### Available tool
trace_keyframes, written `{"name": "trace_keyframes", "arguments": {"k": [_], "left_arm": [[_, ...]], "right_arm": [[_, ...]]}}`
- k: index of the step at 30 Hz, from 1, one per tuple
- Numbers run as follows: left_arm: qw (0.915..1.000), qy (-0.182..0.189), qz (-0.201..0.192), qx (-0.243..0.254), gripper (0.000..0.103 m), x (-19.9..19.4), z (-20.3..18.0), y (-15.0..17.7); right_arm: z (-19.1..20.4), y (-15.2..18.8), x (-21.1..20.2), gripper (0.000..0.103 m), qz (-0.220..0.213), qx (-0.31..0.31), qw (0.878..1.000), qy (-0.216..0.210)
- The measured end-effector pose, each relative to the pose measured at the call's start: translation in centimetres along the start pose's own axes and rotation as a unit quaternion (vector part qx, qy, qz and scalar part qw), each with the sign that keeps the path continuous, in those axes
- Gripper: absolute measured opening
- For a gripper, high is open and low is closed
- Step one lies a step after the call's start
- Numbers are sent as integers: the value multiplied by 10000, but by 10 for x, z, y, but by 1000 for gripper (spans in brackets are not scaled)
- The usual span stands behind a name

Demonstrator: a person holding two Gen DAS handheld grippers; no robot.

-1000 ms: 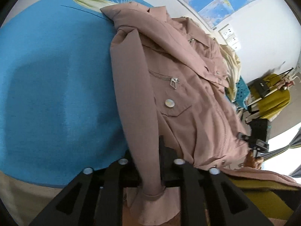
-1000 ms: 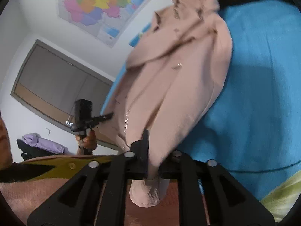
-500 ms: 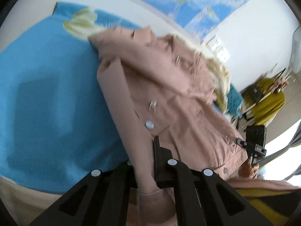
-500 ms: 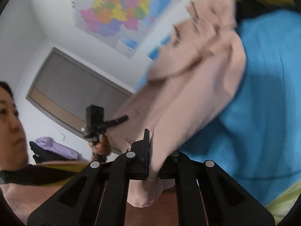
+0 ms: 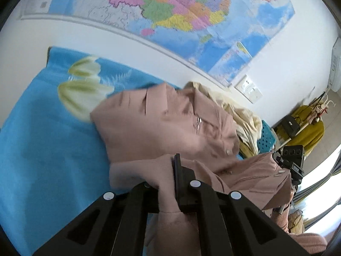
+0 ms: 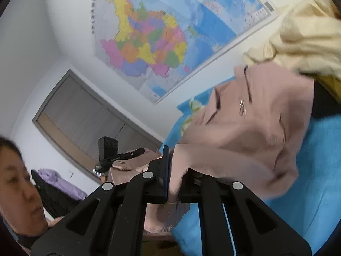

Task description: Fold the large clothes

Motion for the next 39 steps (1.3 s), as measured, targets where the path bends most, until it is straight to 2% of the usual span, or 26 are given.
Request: {"name": "trace_keyframes", "arguments": {"k": [6,9,13,24,28,29,30,31,32,33,36,38,39], "left_arm": [[9998,-131,101,-72,3,27,9,-61],[9992,-267,231,-173,3,47,21,-89],[9973,-446,486,-311,3,81,38,-117],[9898,-688,1035,-690,4,149,78,-141],[9869,-891,1200,-613,8,168,84,-144],[9867,-938,1195,-580,11,169,84,-144],[9874,-901,1199,-499,31,170,81,-143],[9904,-614,1180,-377,47,167,73,-142],[9933,-379,1031,-358,73,160,68,-143],[9954,-233,854,-370,78,153,66,-144],[9986,171,395,-306,79,123,59,-141],[9997,-20,192,-119,79,111,56,-135],[9994,-271,194,114,81,110,54,-129]], "right_arm": [[-25,-61,18,6,-76,69,9996,246],[-52,-90,28,6,-108,187,9983,543],[-89,-115,39,6,-107,552,9960,690],[-150,-135,61,7,98,1062,9880,1122],[-160,-140,63,13,154,1199,9838,1325],[-158,-141,62,26,162,1161,9841,1332],[-154,-143,60,34,113,1136,9845,1331],[-149,-145,57,49,56,1085,9855,1300],[-141,-147,54,58,-12,990,9874,1232],[-132,-149,50,58,-62,850,9895,1163],[-114,-148,46,63,-98,537,9908,1237],[-106,-144,48,68,-30,-36,9830,1838],[-103,-142,50,70,-9,-282,9771,2111]]}}
Point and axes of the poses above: each gripper's, at about its wrist camera, not at the fingertips, and x roughly the way its jaws point, z to its left, y to its underside, the point moved 9 cm from there along x, roughly the way its jaws point, and after that the axes turned 6 degrees about z, right-handed, at the moved point
